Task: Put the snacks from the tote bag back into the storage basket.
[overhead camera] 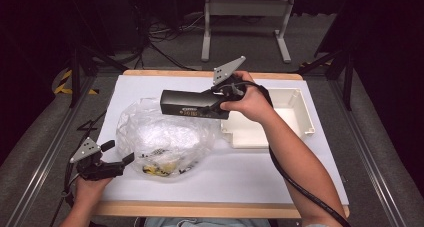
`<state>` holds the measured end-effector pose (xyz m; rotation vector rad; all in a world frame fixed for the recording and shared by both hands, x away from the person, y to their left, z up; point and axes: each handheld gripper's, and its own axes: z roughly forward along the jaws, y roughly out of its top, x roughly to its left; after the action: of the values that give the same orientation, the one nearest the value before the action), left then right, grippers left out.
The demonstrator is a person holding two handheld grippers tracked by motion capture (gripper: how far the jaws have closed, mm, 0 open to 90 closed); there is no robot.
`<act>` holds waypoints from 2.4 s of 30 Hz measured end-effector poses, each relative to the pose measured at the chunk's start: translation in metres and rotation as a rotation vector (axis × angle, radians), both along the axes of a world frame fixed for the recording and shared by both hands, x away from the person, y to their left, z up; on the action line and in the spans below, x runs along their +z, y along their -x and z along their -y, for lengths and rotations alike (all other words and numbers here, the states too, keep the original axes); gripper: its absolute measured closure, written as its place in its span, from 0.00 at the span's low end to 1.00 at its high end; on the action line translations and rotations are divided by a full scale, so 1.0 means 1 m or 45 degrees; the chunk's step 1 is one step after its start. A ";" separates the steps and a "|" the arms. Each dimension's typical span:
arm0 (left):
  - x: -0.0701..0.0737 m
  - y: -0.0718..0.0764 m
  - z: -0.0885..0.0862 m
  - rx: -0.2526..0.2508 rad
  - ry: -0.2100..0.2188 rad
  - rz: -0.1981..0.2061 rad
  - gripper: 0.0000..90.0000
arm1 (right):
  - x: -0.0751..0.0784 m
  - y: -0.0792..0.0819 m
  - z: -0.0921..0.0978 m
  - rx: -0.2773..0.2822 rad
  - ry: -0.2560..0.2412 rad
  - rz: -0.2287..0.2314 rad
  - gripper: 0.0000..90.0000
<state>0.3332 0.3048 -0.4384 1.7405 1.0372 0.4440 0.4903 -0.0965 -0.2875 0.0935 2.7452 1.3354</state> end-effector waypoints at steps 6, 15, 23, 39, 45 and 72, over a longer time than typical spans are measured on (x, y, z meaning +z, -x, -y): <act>0.002 -0.001 0.002 0.003 0.002 0.022 0.09 | 0.010 0.004 0.025 -0.024 0.012 0.026 0.47; 0.002 -0.003 0.003 0.004 0.001 0.029 0.09 | 0.017 0.006 0.057 -0.071 0.027 0.030 0.47; 0.002 -0.002 0.005 0.004 -0.008 0.028 0.09 | 0.024 0.007 0.090 -0.123 0.047 0.049 0.47; 0.001 -0.001 0.005 0.021 -0.022 0.016 0.09 | 0.021 0.003 0.153 -0.229 0.096 0.048 0.47; 0.001 0.003 0.003 0.028 -0.031 0.021 0.09 | 0.020 0.000 0.166 -0.243 0.170 0.034 0.47; -0.001 0.013 -0.004 0.071 -0.039 0.010 0.09 | -0.016 -0.022 0.170 -0.204 0.482 -0.040 0.46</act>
<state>0.3199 0.3084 -0.4396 1.7386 1.0802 0.5038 0.5127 -0.2664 -0.3039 0.3007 2.8877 0.7667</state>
